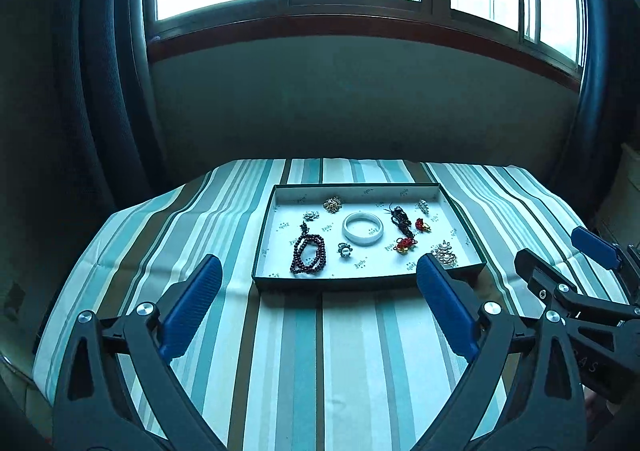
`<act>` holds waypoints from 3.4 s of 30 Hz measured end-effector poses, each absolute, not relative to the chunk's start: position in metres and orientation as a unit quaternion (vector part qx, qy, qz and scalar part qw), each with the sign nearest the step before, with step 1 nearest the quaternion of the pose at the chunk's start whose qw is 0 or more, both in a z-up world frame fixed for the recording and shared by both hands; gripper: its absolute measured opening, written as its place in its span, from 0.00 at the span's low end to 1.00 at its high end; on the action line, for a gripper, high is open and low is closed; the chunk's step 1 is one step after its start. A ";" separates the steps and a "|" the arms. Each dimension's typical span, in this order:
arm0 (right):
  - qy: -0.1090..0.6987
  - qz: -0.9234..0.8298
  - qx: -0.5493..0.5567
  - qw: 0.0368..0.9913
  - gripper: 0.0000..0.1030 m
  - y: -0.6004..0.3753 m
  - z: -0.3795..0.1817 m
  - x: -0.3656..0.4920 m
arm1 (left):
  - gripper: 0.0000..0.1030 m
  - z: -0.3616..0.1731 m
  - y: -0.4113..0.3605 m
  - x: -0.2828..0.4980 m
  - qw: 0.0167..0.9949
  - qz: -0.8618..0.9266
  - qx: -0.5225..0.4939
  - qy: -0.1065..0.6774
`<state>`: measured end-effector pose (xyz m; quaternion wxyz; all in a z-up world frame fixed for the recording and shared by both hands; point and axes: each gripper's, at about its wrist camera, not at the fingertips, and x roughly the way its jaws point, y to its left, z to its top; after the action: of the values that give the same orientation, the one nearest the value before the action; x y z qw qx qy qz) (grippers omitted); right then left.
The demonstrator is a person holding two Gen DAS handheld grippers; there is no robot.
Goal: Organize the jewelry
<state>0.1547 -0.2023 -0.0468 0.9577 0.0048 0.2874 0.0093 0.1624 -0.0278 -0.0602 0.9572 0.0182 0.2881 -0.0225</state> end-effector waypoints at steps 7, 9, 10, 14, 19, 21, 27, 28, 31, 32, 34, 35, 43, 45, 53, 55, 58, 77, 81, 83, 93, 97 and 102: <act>0.260 0.017 -0.006 0.966 0.81 -0.195 -0.026 0.118 | 0.98 -0.039 -0.024 0.123 0.966 -0.015 0.017 0.259; 0.253 0.019 -0.010 0.967 0.81 -0.192 -0.021 0.110 | 0.98 -0.034 -0.022 0.115 0.967 -0.015 0.015 0.252; 0.248 0.020 -0.011 0.968 0.81 -0.191 -0.018 0.106 | 0.98 -0.032 -0.022 0.111 0.968 -0.015 0.015 0.249; 0.233 0.021 -0.013 0.972 0.81 -0.189 -0.008 0.093 | 0.98 -0.023 -0.019 0.096 0.972 -0.014 0.012 0.236; 0.219 0.023 -0.013 0.975 0.82 -0.189 0.000 0.082 | 0.98 -0.015 -0.015 0.081 0.975 -0.011 0.010 0.223; 0.215 0.024 -0.013 0.976 0.82 -0.188 0.002 0.077 | 0.98 -0.012 -0.014 0.078 0.976 -0.010 0.010 0.219; 0.205 0.028 -0.016 0.978 0.82 -0.185 0.008 0.067 | 0.98 -0.009 -0.012 0.070 0.977 -0.010 0.004 0.214; 0.202 0.027 -0.017 0.979 0.82 -0.185 0.009 0.066 | 0.98 -0.009 -0.012 0.070 0.977 -0.011 0.003 0.214; 0.198 0.028 -0.016 0.980 0.82 -0.185 0.012 0.063 | 0.98 -0.007 -0.012 0.068 0.977 -0.010 0.004 0.211; 0.197 0.028 -0.016 0.980 0.82 -0.185 0.013 0.062 | 0.98 -0.007 -0.012 0.068 0.978 -0.010 0.005 0.210; 0.196 0.028 -0.017 0.980 0.82 -0.185 0.014 0.061 | 0.98 -0.006 -0.013 0.066 0.978 -0.010 0.004 0.206; 0.195 0.029 -0.016 0.980 0.82 -0.185 0.014 0.060 | 0.98 -0.006 -0.013 0.066 0.978 -0.011 0.005 0.207; 0.194 0.030 -0.016 0.980 0.82 -0.184 0.014 0.059 | 0.98 -0.005 -0.013 0.061 0.979 -0.014 0.007 0.205; 0.194 0.030 -0.017 0.980 0.82 -0.184 0.014 0.059 | 0.98 -0.005 -0.013 0.061 0.979 -0.013 0.006 0.205; 0.196 0.031 -0.018 0.980 0.82 -0.181 0.014 0.058 | 0.98 -0.006 -0.009 0.061 0.978 -0.012 0.003 0.207; 0.195 0.032 -0.019 0.980 0.82 -0.181 0.015 0.058 | 0.98 -0.006 -0.009 0.061 0.978 -0.012 0.003 0.207; 0.195 0.032 -0.019 0.980 0.82 -0.181 0.015 0.058 | 0.98 -0.005 -0.008 0.062 0.979 -0.013 0.002 0.206; 0.196 0.035 -0.020 0.980 0.82 -0.180 0.014 0.059 | 0.98 -0.005 -0.008 0.059 0.979 -0.011 0.002 0.203; 0.197 0.035 -0.021 0.980 0.82 -0.180 0.014 0.059 | 0.98 -0.004 -0.007 0.058 0.979 -0.010 0.003 0.203; 0.196 0.035 -0.020 0.980 0.82 -0.180 0.014 0.059 | 0.98 -0.004 -0.008 0.058 0.979 -0.010 0.004 0.203; 0.196 0.035 -0.020 0.980 0.82 -0.180 0.014 0.059 | 0.98 -0.004 -0.007 0.058 0.979 -0.012 0.005 0.204; 0.197 0.035 -0.021 0.980 0.82 -0.180 0.014 0.059 | 0.98 -0.004 -0.007 0.058 0.979 -0.011 0.005 0.204; 0.196 0.035 -0.021 0.980 0.82 -0.180 0.014 0.059 | 0.98 -0.004 -0.007 0.058 0.979 -0.011 0.005 0.204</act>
<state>0.0590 -0.1796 0.0141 0.9797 -0.0208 0.1964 0.0351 0.0581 -0.0070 -0.0043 0.9789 0.0048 0.2040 -0.0115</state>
